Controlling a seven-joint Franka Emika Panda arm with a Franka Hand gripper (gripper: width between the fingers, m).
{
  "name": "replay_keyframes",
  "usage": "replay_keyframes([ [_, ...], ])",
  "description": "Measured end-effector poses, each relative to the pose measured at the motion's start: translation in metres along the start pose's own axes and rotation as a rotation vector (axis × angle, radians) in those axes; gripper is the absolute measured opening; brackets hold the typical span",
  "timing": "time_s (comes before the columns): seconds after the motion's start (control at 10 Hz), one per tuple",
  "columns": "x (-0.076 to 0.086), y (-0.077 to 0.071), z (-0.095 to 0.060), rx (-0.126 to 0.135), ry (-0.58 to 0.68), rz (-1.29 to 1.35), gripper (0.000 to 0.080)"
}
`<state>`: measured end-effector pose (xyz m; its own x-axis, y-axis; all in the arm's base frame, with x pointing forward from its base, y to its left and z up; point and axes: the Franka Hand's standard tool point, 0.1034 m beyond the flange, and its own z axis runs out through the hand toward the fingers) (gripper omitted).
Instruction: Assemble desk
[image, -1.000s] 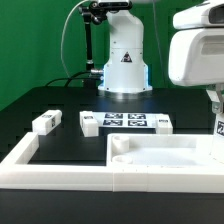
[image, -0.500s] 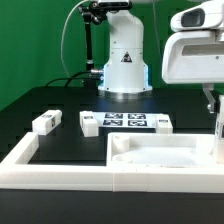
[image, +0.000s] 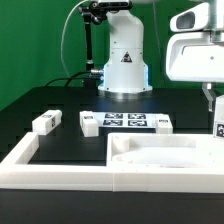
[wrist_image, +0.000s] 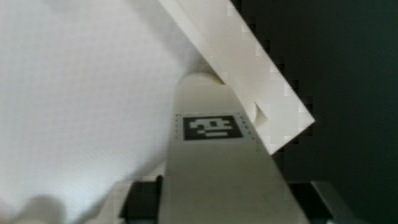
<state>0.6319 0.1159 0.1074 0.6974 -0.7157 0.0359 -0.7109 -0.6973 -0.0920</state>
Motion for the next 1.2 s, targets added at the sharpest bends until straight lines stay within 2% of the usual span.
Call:
replay_keyframes([
  [0.2, -0.0001, -0.0002, 0.0001, 0.002, -0.001, 0.000, 0.0291],
  [0.3, -0.0001, -0.0002, 0.0000, 0.002, -0.001, -0.034, 0.0528],
  [0.4, -0.0001, -0.0005, -0.0006, 0.000, -0.003, -0.072, 0.0528],
  [0.5, -0.0011, -0.0021, -0.0025, -0.009, -0.005, -0.144, 0.0627],
  [1.0, -0.0005, -0.0035, -0.0032, -0.011, -0.001, -0.554, 0.0649],
  [1.2, -0.0003, -0.0022, -0.0043, -0.020, -0.014, -0.798, 0.0649],
])
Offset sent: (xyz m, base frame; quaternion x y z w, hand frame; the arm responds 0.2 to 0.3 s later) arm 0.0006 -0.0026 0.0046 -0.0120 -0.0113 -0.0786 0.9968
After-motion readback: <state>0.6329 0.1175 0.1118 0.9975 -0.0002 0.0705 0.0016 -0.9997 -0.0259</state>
